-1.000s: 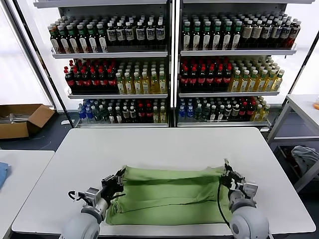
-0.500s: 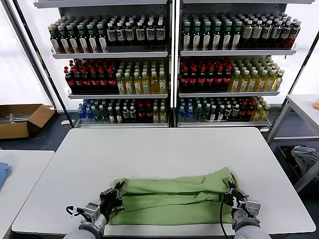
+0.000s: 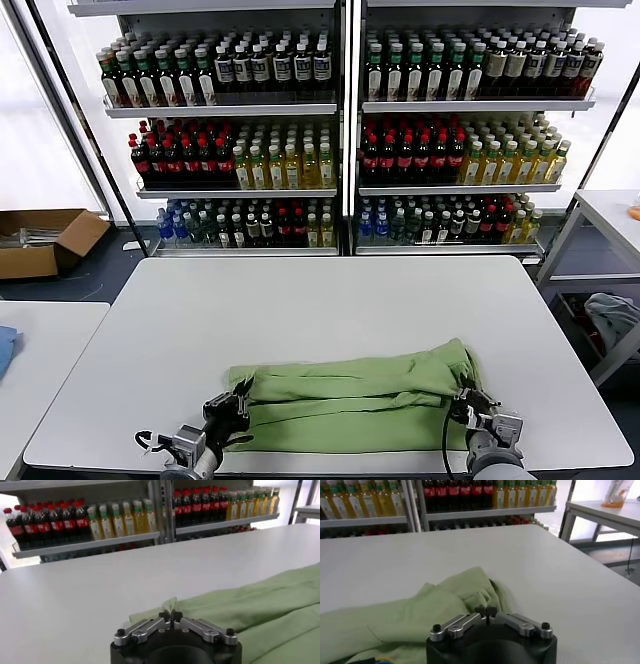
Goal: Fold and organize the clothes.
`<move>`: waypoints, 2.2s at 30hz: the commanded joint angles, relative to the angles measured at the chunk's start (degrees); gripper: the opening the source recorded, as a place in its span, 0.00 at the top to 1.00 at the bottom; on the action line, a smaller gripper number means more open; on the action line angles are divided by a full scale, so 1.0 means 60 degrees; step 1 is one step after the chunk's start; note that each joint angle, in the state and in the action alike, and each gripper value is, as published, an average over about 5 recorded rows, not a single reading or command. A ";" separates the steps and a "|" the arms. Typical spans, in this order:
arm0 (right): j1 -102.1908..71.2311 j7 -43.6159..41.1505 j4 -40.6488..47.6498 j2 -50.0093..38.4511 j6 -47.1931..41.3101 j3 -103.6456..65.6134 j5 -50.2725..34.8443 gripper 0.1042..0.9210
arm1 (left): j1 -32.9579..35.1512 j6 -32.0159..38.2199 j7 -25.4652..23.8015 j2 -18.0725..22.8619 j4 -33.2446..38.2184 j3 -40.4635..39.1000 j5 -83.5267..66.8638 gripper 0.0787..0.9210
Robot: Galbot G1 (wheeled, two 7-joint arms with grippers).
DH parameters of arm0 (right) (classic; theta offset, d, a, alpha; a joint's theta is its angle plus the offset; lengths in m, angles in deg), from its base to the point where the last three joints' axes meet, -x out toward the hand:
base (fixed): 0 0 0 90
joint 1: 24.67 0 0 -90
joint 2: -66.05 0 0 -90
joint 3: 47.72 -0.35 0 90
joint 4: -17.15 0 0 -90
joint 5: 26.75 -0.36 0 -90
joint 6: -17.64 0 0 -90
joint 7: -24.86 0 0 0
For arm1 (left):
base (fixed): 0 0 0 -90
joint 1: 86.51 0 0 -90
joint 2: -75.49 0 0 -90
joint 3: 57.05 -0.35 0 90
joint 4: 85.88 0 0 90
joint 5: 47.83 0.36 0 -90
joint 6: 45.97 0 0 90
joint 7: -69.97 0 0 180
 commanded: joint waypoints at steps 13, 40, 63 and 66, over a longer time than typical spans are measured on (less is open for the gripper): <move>-0.0135 -0.0131 -0.0355 0.0149 0.0462 -0.0333 0.1227 0.60 | -0.0073 0.0294 0.0165 0.0240 0.0475 0.0202 0.0751 0.65; -0.0160 -0.0004 -0.1614 -0.0031 0.0732 -0.0736 0.0325 0.12 | 0.0633 -0.0358 0.1053 0.1562 0.0577 0.0293 -0.0621 0.12; -0.0190 -0.0037 -0.1536 -0.0095 0.0703 -0.0513 0.0475 0.12 | 0.0927 -0.0123 0.0774 0.1490 0.0156 0.0640 -0.0614 0.19; -0.0163 -0.0041 -0.1510 -0.0108 0.0685 -0.0525 0.0476 0.12 | 0.0968 -0.0064 0.0673 0.1479 0.0187 0.0622 -0.0531 0.30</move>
